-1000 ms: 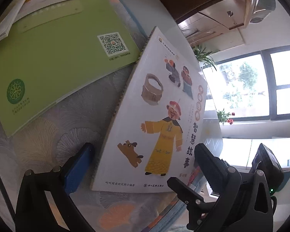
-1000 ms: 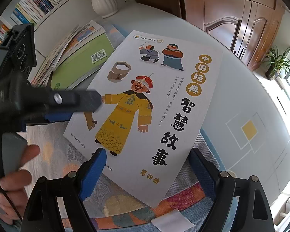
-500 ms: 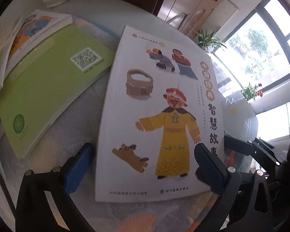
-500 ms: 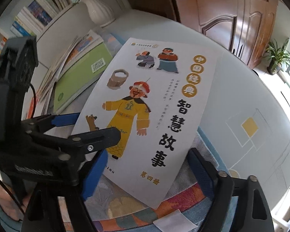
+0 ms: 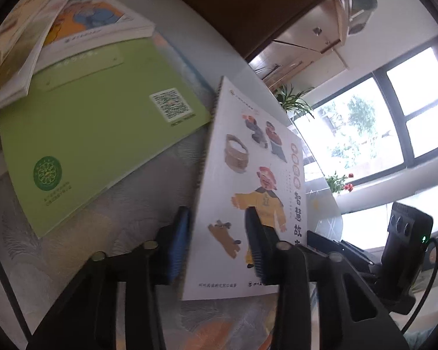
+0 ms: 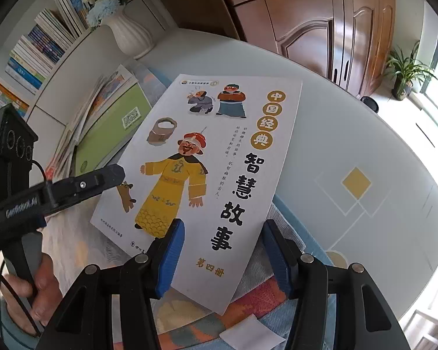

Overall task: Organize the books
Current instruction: 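Lift the white book upright with both tools, turning it on its spine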

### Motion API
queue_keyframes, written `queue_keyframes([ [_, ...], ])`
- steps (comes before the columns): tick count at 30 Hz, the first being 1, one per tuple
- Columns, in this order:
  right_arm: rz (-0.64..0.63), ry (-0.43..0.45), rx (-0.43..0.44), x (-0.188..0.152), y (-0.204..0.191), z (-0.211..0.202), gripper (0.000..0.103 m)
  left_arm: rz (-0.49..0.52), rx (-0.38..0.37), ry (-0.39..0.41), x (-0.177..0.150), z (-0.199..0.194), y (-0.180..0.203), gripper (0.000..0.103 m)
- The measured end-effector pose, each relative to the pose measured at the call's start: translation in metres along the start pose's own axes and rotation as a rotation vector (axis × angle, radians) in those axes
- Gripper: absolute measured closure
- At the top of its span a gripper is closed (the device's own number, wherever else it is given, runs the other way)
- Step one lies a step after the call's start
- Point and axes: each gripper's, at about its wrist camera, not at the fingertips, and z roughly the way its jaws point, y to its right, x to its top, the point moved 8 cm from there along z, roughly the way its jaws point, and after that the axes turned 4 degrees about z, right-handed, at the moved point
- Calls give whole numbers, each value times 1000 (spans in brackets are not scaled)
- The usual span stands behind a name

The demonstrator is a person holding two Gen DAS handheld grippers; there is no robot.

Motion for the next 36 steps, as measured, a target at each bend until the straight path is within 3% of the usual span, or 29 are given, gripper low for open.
queue_keyframes([
  [2, -9, 3, -12, 0, -1, 0, 47, -34, -76, 34, 3, -8, 4, 70],
  [4, -14, 7, -24, -1, -1, 1, 46, -77, -220, 65, 7, -18, 15, 73],
  [5, -12, 8, -22, 0, -1, 1, 46, -80, -237, 62, 7, -17, 17, 74],
  [8, -8, 9, -14, 0, -1, 2, 46, -66, -169, -21, 1, 14, 11, 78],
  [10, -18, 13, -24, 0, -2, 3, 46, -67, -174, -34, 0, 26, 14, 84],
  [14, -54, 22, -55, 0, -5, 5, 46, -5, -113, 15, 5, 30, 30, 90],
  [17, -92, 45, -90, 0, -8, 2, 51, 82, -75, 58, 4, 16, 51, 91],
  [21, -330, 114, -233, -8, -33, -6, 54, 72, -100, 73, 5, 2, 52, 91],
  [27, -365, 108, -93, -27, -57, -30, 55, 18, -69, 113, -17, -44, 33, 91],
  [30, -417, 84, -24, -46, -79, -39, 55, -17, -4, 133, -47, -74, 15, 91],
  [34, -409, 1, 107, -78, -110, -34, 55, -138, 30, 145, -90, -101, -19, 91],
  [36, -332, -73, 175, -97, -119, -25, 55, -209, 0, 137, -103, -100, -26, 91],
])
